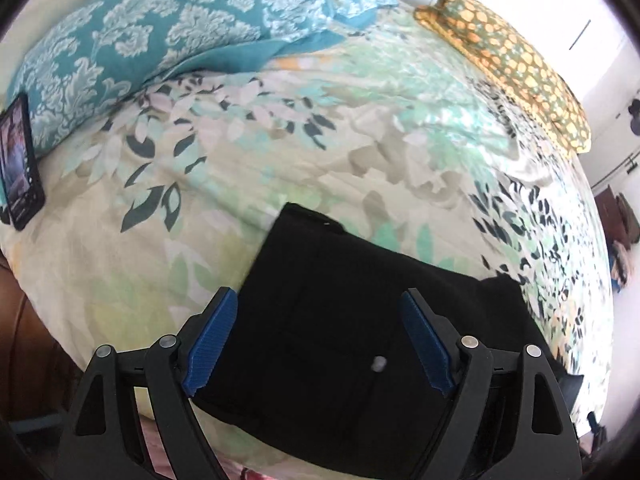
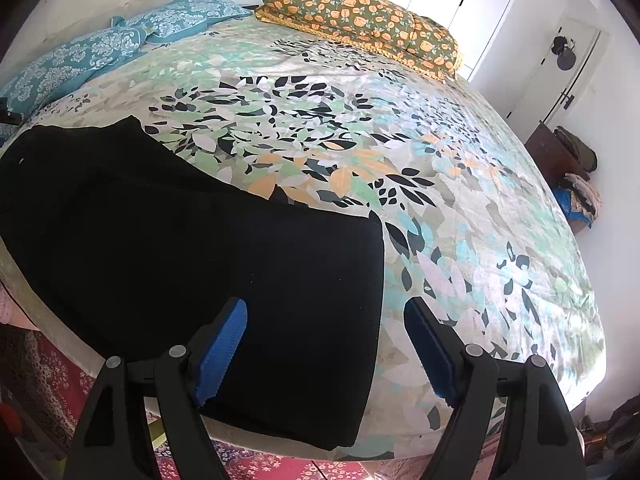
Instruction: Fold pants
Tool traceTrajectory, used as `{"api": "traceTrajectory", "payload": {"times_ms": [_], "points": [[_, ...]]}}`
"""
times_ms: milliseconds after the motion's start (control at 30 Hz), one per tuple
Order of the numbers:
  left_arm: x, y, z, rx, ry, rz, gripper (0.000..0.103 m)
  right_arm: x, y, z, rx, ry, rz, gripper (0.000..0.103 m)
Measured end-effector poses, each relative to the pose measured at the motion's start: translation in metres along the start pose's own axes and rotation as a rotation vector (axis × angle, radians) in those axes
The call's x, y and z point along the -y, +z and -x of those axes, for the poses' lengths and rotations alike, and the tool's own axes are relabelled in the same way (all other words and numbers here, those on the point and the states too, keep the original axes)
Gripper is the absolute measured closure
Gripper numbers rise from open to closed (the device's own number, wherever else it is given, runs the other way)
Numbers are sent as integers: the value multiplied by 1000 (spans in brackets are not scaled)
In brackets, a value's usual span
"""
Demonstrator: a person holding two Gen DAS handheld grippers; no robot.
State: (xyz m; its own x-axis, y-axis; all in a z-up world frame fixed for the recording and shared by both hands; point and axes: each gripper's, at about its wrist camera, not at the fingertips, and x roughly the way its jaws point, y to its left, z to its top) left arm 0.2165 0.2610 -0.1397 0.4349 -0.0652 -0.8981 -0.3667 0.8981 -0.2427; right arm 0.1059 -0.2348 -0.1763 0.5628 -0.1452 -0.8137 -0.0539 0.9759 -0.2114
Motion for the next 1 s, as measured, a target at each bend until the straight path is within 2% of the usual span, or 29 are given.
{"api": "traceTrajectory", "payload": {"times_ms": [67, 133, 167, 200, 233, 367, 400, 433, 467, 500, 533, 633, 700, 767, 833, 900, 1000], "points": [[-9, 4, -19, -88, -42, -22, 18, 0, 0, -2, -6, 15, -5, 22], [-8, 2, -37, -132, -8, -85, 17, -1, 0, -2, -8, 31, -6, 22], [-7, 1, -47, -148, 36, -120, 16, -2, -1, -2, -8, 37, -4, 22], [-7, 0, -56, -154, 71, -135, 6, -3, -1, -2, -8, 41, -1, 22], [-8, 0, -64, -154, 92, -130, 0, -3, -1, -1, -7, 41, 2, 22], [-20, -5, -84, -227, -8, -10, 1, 1, -3, 1, 2, 44, -13, 22], [-21, -6, -83, -226, -27, 2, 13, 4, -3, 1, 4, 45, -24, 22], [-20, -6, -79, -234, -85, 15, 48, 7, -3, 2, 5, 46, -36, 22], [-18, -6, -74, -240, -95, 31, 55, 9, -4, 2, 7, 48, -49, 22], [-16, -5, -68, -227, -80, 33, 74, 12, -4, 3, 10, 50, -61, 22], [-13, -5, -59, -216, -77, 33, 82, 15, -4, 3, 12, 52, -72, 22], [0, -5, -24, -177, -143, 73, 87, 21, -5, 4, 15, 60, -101, 22], [16, -5, 4, -158, -232, 95, 87, 25, -5, 3, 17, 66, -117, 22], [48, -11, 32, -154, -326, 88, 87, 28, -4, 3, 20, 77, -135, 22], [94, -24, 53, -145, -371, 21, 87, 31, -3, 3, 24, 88, -156, 22], [139, -39, 61, -138, -377, -68, 87, 35, -2, 3, 27, 96, -177, 22], [210, -73, 47, -153, -357, -196, 87, 41, -3, 4, 30, 104, -208, 22]]}}
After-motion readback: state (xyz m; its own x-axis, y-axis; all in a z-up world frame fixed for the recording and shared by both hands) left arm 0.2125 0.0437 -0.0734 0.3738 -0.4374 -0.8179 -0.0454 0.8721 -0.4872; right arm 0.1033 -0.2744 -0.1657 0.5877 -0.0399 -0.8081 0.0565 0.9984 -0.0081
